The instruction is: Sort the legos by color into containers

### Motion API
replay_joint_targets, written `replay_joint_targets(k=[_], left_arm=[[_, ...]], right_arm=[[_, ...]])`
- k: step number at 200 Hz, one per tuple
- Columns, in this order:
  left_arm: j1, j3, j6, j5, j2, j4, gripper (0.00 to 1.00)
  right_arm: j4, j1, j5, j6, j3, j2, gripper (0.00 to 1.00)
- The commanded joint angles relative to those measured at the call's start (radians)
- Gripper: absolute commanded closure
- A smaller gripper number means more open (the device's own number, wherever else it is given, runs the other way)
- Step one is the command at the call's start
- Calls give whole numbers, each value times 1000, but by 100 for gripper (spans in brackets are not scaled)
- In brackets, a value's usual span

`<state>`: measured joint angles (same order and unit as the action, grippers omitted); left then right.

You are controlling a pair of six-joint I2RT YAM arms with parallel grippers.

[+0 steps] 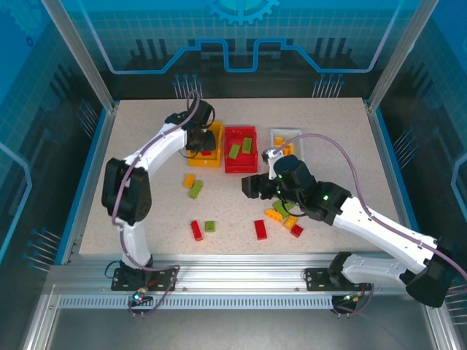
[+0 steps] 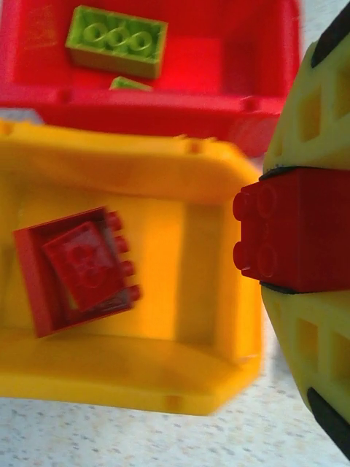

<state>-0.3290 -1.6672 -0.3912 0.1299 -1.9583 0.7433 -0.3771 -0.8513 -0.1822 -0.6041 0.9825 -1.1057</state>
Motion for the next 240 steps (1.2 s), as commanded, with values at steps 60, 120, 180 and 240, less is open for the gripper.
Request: replay_joint_targets(k=[60, 120, 180, 240], left_arm=[[53, -147, -7, -111, -148, 28, 46], [48, -35, -60, -158, 63, -5, 42], [32, 221, -60, -154, 372, 21, 41], [-37, 595, 8, -141, 534, -5, 31]], right_arm=[[19, -11, 7, 6, 3, -9, 23], [0, -12, -4, 3, 21, -37, 24], [-32, -16, -11, -6, 4, -26, 24], [-22, -97, -12, -20, 12, -85, 23]])
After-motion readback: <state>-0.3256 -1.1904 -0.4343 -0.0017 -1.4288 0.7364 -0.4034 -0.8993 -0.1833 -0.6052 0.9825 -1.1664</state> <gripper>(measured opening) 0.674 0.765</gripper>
